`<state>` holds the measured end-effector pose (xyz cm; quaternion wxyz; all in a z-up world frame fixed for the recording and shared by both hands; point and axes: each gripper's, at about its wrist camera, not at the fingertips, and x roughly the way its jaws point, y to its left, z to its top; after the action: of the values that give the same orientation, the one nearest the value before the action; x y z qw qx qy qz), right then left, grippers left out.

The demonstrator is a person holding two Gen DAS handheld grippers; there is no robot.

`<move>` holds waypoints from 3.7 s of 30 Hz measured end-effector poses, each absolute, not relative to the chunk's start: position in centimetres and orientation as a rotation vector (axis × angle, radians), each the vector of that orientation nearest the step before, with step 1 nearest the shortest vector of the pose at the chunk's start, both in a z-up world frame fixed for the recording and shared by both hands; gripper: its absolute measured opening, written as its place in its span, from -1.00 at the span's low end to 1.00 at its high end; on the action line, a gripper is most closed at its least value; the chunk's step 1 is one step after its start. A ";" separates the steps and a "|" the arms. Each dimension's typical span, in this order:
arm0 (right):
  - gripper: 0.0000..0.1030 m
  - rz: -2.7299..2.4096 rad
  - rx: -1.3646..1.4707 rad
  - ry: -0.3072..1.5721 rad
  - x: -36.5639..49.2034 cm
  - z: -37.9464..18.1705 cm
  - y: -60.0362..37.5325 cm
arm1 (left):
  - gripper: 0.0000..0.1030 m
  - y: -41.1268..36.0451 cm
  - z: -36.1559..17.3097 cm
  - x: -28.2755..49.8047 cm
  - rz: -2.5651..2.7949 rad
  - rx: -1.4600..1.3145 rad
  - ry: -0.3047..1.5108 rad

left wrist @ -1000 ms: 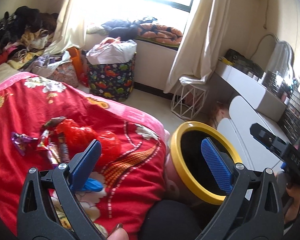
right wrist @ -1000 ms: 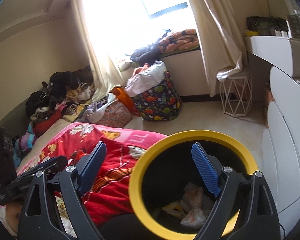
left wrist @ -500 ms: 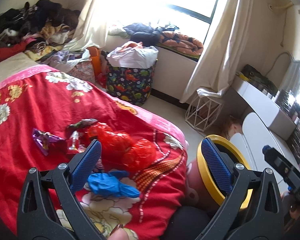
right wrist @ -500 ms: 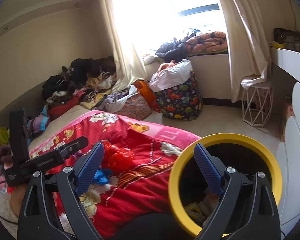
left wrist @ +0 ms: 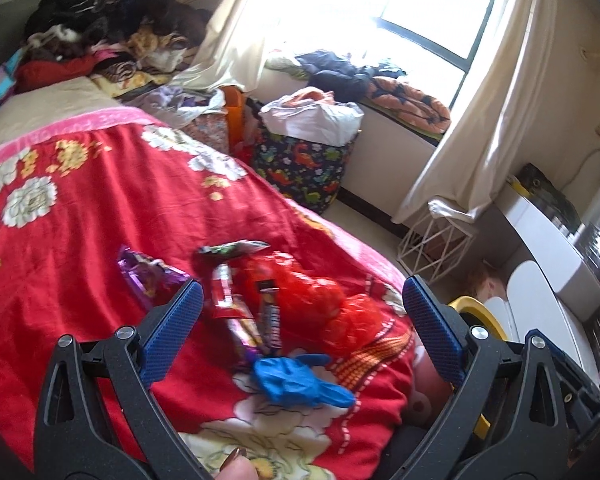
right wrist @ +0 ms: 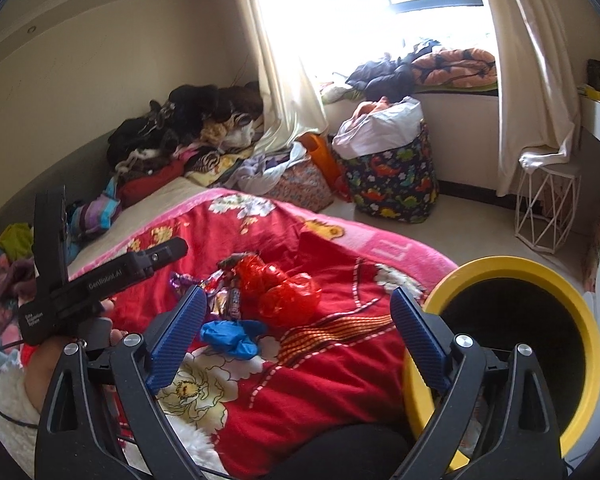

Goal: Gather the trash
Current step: 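Grasp the red plastic bag with right tool while left tool grasps a candy wrapper, then carry the red bag and red wrapper over the yellow bin with both tools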

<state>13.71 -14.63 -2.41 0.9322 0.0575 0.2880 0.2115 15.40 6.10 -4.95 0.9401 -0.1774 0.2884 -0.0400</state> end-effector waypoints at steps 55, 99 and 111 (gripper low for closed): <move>-0.41 0.542 0.124 0.856 24.7 -12.6 -7.4 | -0.72 9.0 -11.4 19.8 -0.028 -0.413 0.780; -0.60 0.456 0.246 0.704 18.5 -7.5 -14.8 | -0.84 6.5 -6.1 16.9 -0.160 -0.365 0.657; -0.60 0.426 0.269 0.667 17.5 -6.3 -16.7 | -0.84 5.1 -5.2 16.7 -0.198 -0.345 0.644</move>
<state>17.51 -16.65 -6.27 0.9139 0.1304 0.3239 0.2070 16.65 5.13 -5.24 0.9292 -0.1686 0.3142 -0.0966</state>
